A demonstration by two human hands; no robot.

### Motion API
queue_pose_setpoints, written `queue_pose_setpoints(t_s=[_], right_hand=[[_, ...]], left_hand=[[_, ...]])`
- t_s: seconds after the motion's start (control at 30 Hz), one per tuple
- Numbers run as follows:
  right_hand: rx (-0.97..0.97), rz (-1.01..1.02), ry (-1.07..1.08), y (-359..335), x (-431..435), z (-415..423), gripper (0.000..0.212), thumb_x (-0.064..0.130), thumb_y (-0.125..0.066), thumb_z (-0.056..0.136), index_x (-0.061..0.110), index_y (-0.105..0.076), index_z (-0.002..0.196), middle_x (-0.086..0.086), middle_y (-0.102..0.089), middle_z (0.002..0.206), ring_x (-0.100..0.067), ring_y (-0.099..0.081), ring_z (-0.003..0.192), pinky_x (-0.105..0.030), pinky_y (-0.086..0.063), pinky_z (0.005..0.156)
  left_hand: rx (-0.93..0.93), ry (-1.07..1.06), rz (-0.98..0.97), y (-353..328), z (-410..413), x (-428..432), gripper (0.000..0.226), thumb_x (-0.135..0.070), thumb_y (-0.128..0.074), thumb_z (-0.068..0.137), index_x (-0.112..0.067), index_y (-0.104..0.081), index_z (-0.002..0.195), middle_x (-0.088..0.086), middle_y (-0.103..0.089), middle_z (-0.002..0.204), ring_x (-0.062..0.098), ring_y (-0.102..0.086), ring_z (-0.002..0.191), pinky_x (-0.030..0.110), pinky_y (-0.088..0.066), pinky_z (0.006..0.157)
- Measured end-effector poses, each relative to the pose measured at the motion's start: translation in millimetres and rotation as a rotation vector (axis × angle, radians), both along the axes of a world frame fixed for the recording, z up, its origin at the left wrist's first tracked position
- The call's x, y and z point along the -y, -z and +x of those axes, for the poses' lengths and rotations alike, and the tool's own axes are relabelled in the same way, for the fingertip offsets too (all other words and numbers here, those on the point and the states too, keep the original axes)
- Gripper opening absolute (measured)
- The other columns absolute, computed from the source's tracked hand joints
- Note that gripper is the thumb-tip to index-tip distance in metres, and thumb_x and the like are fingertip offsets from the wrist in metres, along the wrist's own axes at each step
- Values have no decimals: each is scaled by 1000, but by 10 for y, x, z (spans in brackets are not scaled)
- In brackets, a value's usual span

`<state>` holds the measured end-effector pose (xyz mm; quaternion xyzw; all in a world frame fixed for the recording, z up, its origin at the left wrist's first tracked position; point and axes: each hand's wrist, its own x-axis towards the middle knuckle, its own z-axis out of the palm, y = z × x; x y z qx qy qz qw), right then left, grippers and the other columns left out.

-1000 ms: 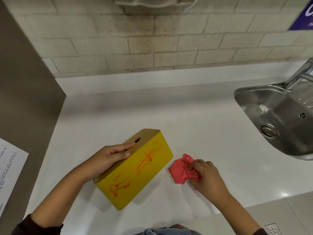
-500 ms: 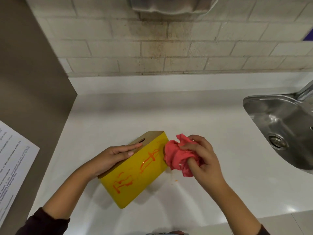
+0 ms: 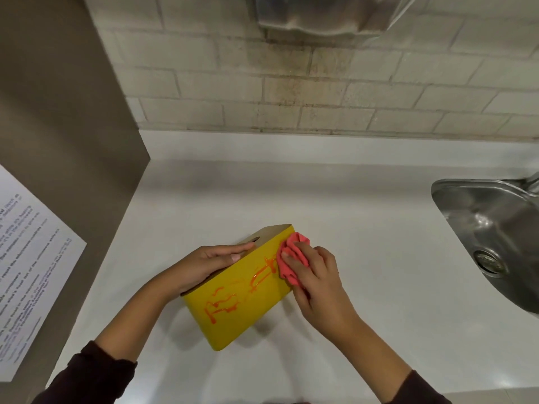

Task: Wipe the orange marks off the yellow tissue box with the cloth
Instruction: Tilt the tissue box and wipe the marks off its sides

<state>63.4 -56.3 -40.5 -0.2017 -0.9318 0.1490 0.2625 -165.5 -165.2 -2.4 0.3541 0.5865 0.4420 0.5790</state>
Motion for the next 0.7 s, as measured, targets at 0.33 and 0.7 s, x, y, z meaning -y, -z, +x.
queue_pose_setpoints(t_s=[0.33, 0.7], right_hand=[[-352, -439, 85, -210, -86, -180, 44, 6, -48, 86, 26, -51, 125, 10, -56, 122, -12, -54, 111, -31, -46, 94], [-150, -161, -71, -71, 50, -22, 31, 22, -53, 89, 22, -55, 120, 12, -39, 140, -16, -38, 115, -17, -29, 101]], left_hand=[[-17, -28, 16, 8, 17, -7, 32, -25, -55, 84, -30, -66, 113, -6, -67, 119, 19, -65, 106, 32, -54, 88], [-9, -35, 15, 3, 34, 2, 34, -27, -57, 80, -30, -66, 113, -7, -66, 119, 18, -65, 106, 34, -52, 92]])
